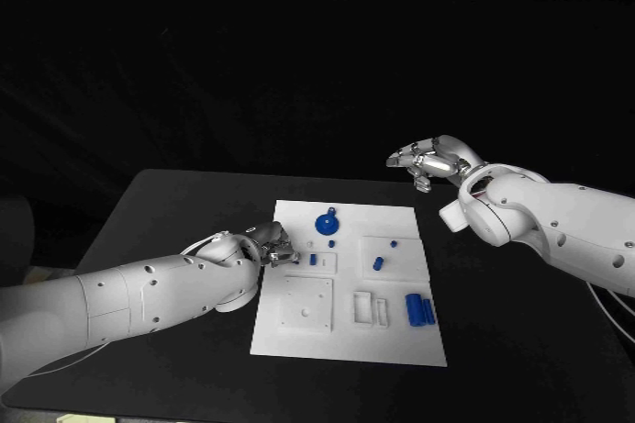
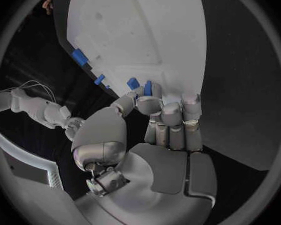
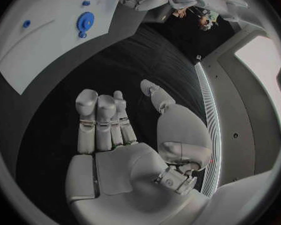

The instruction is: Assemble the parts on the task board

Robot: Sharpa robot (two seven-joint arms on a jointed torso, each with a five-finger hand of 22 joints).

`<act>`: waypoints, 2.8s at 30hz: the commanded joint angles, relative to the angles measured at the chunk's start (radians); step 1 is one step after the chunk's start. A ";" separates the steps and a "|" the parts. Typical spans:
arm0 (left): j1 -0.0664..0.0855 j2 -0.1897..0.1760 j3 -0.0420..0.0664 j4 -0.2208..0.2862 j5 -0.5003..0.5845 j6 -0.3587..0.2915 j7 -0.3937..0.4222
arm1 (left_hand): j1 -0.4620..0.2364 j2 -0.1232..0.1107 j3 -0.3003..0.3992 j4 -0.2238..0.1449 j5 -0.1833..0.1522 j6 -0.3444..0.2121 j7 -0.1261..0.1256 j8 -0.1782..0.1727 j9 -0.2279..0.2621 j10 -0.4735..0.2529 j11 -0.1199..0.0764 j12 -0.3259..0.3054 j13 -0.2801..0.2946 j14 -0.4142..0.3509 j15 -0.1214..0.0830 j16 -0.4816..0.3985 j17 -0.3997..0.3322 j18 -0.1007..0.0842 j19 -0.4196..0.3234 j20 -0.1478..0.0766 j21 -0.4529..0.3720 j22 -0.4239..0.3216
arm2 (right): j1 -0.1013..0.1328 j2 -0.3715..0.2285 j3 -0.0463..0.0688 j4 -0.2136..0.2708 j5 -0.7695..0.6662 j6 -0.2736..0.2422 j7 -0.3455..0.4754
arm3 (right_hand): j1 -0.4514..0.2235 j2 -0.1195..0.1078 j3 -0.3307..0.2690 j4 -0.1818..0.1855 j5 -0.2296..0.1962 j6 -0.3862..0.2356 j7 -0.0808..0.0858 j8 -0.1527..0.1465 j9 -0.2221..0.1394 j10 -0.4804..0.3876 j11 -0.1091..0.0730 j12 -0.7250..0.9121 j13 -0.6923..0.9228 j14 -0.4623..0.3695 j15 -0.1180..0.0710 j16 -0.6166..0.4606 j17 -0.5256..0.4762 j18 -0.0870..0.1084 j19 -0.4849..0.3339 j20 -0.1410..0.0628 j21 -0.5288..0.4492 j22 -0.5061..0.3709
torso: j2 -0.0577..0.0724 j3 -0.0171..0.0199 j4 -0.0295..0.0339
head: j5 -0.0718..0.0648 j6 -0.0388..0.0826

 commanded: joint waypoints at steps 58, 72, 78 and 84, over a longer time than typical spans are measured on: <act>-0.010 -0.003 -0.008 -0.007 0.009 0.094 -0.044 | -0.036 0.044 0.011 -0.038 0.120 0.178 -0.089 0.022 -0.022 -0.028 -0.019 0.026 -0.004 0.040 -0.044 0.020 0.000 0.011 -0.008 -0.104 0.012 0.014 | -0.003 0.003 0.000 -0.001 -0.004 0.011 0.010 | 0.000 0.004 0.002 0.010 0.027 -0.001 0.007 0.007 -0.004 -0.004 -0.006 0.007 -0.007 0.002 -0.006 0.001 -0.002 0.107 0.001 -0.004 -0.007 0.015 | 0.000 0.0002 -0.0001 | 0.000 -0.006; -0.010 -0.005 -0.008 -0.006 0.011 0.081 -0.040 | 0.048 -0.019 0.014 -0.018 0.033 0.171 -0.087 0.026 -0.028 -0.028 -0.017 0.022 -0.015 0.041 -0.044 0.013 -0.008 0.013 -0.002 -0.104 0.010 0.009 | -0.003 0.002 0.000 -0.001 -0.004 0.011 0.010 | 0.000 0.004 0.002 0.011 0.029 0.000 0.007 0.007 -0.004 -0.004 -0.006 0.008 -0.007 0.002 -0.006 0.001 -0.002 0.107 0.002 -0.004 -0.007 0.015 | 0.000 0.0005 -0.0003 | -0.001 -0.004; -0.010 -0.005 -0.008 -0.007 0.027 0.068 -0.029 | 0.060 -0.043 0.002 0.011 -0.058 0.164 -0.083 0.024 -0.032 -0.027 -0.012 0.018 -0.022 0.038 -0.043 0.007 -0.013 0.012 -0.006 -0.102 0.007 0.007 | -0.004 0.002 0.000 -0.001 -0.004 0.011 0.010 | 0.000 0.004 0.002 0.011 0.030 0.000 0.007 0.007 -0.004 -0.004 -0.006 0.008 -0.007 0.002 -0.006 0.001 -0.002 0.107 0.002 -0.004 -0.007 0.015 | 0.000 0.0005 -0.0006 | -0.001 -0.004; -0.010 -0.004 -0.008 -0.007 0.032 0.054 -0.025 | 0.053 -0.066 -0.006 0.027 -0.087 0.157 -0.080 0.019 -0.035 -0.028 -0.009 0.015 -0.027 0.037 -0.042 0.004 -0.015 0.011 -0.007 -0.102 0.005 0.007 | -0.004 0.002 0.000 -0.001 -0.004 0.011 0.010 | 0.000 0.004 0.002 0.011 0.030 0.000 0.007 0.007 -0.004 -0.004 -0.006 0.008 -0.007 0.002 -0.006 0.001 -0.002 0.107 0.002 -0.004 -0.007 0.015 | 0.000 0.0007 -0.0003 | -0.002 -0.004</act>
